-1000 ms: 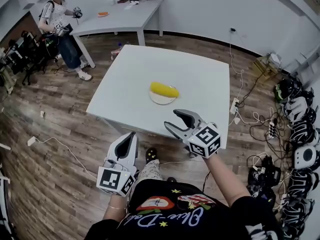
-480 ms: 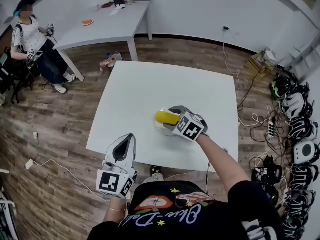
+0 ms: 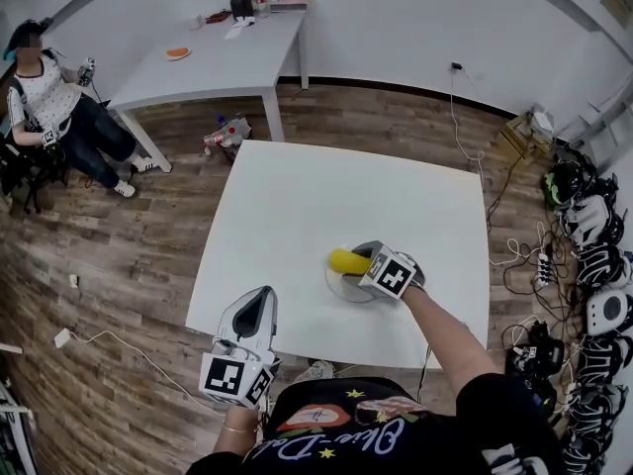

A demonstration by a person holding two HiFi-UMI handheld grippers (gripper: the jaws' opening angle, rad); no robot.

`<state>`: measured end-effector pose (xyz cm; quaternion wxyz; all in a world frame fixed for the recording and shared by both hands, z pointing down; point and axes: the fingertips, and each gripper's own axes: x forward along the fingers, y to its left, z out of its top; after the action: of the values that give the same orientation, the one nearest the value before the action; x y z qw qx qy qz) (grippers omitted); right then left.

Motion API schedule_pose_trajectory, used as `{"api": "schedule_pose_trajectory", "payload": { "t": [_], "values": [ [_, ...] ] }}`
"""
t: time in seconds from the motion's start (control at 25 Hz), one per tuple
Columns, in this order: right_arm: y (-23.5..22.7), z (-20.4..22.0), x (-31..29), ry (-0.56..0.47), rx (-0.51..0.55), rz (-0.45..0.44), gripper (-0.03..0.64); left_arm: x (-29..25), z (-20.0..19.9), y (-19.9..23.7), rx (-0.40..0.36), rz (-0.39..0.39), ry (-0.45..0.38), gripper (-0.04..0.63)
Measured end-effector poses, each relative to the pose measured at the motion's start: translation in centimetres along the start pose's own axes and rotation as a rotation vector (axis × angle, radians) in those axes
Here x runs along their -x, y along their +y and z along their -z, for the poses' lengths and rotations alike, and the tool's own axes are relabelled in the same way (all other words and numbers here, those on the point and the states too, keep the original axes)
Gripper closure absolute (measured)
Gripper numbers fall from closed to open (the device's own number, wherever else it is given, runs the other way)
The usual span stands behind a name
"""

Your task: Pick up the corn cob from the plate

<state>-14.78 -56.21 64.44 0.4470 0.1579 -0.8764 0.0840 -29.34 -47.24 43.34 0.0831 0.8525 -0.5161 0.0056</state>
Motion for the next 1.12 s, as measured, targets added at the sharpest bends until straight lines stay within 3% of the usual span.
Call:
{"api": "schedule_pose_trajectory", "payload": {
  "t": [0.16, 0.32, 0.52, 0.68, 0.76, 1.12],
  "values": [
    [0.0, 0.1, 0.6, -0.011, -0.019, 0.016, 0.367, -0.2, 0.1, -0.6, -0.007, 0.012, 0.004, 0.598],
    [-0.1, 0.1, 3.8, -0.125, -0.076, 0.101, 0.367, -0.1, 0.3, -1.6, -0.016, 0.019, 0.005, 0.598],
    [0.8, -1.7, 10.4, -0.397, -0.225, 0.218, 0.367, 0.3, 0.5, -3.1, -0.029, 0.031, -0.002, 0.598],
    [2.2, -4.3, 16.0, -0.677, -0.376, 0.242, 0.367, 0.5, -0.2, -4.0, -0.050, 0.043, -0.015, 0.598],
    [2.9, -4.5, 18.7, -0.764, -0.416, 0.250, 0.367, 0.3, -0.5, -5.0, -0.058, 0.053, -0.020, 0.598],
    [4.1, -3.4, 23.7, -0.874, -0.445, 0.284, 0.367, -0.7, -1.1, -7.9, -0.089, 0.082, -0.034, 0.598]
  ]
}}
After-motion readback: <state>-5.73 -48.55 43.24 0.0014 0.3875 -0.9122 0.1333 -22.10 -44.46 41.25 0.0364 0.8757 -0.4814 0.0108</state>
